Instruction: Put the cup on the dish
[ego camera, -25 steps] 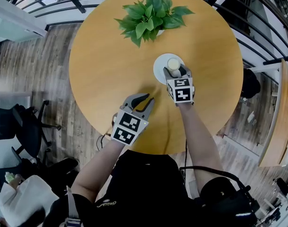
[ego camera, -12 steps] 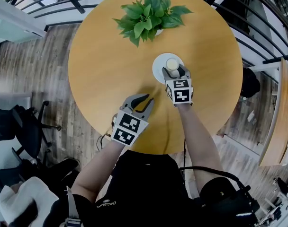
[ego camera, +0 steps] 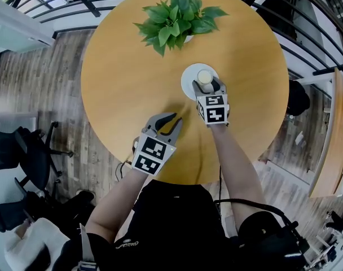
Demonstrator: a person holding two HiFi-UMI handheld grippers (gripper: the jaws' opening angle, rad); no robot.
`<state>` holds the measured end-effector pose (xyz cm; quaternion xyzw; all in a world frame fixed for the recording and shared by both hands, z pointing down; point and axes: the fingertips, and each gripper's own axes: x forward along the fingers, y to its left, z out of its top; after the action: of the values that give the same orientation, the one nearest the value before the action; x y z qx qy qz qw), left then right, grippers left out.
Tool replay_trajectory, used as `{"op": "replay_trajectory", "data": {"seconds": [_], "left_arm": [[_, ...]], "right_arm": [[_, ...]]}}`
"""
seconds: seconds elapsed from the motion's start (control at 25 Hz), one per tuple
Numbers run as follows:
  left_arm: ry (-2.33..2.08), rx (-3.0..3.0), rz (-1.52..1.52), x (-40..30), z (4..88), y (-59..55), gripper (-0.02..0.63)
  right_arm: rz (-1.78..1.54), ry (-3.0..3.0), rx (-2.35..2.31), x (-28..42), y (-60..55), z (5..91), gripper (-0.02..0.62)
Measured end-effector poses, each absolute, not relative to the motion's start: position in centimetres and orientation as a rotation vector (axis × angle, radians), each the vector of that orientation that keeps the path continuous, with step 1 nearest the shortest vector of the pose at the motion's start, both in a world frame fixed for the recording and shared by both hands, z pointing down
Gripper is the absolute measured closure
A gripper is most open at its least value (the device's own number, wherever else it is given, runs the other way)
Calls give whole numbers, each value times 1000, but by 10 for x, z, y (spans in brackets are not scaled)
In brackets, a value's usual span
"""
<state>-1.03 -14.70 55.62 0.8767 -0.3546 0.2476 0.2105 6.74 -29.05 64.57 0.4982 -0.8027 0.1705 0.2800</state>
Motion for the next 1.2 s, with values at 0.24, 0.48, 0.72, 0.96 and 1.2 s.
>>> {"op": "replay_trajectory", "data": {"seconds": [0.24, 0.48, 0.72, 0.96, 1.2], "left_arm": [[-988, 2437, 690, -8, 558, -147, 537], [-990, 2435, 691, -9, 559, -147, 537], [-988, 2433, 688, -9, 559, -146, 537], [-986, 2429, 690, -10, 562, -147, 537], [-984, 2434, 685, -9, 561, -148, 537]], "right_arm": [[459, -2165, 1342, 67, -291, 647, 350], [464, -2172, 1359, 67, -293, 645, 312], [473, -2177, 1349, 65, -290, 647, 282], [466, -2165, 1337, 63, -287, 650, 282], [455, -2160, 1335, 65, -287, 647, 282]]}}
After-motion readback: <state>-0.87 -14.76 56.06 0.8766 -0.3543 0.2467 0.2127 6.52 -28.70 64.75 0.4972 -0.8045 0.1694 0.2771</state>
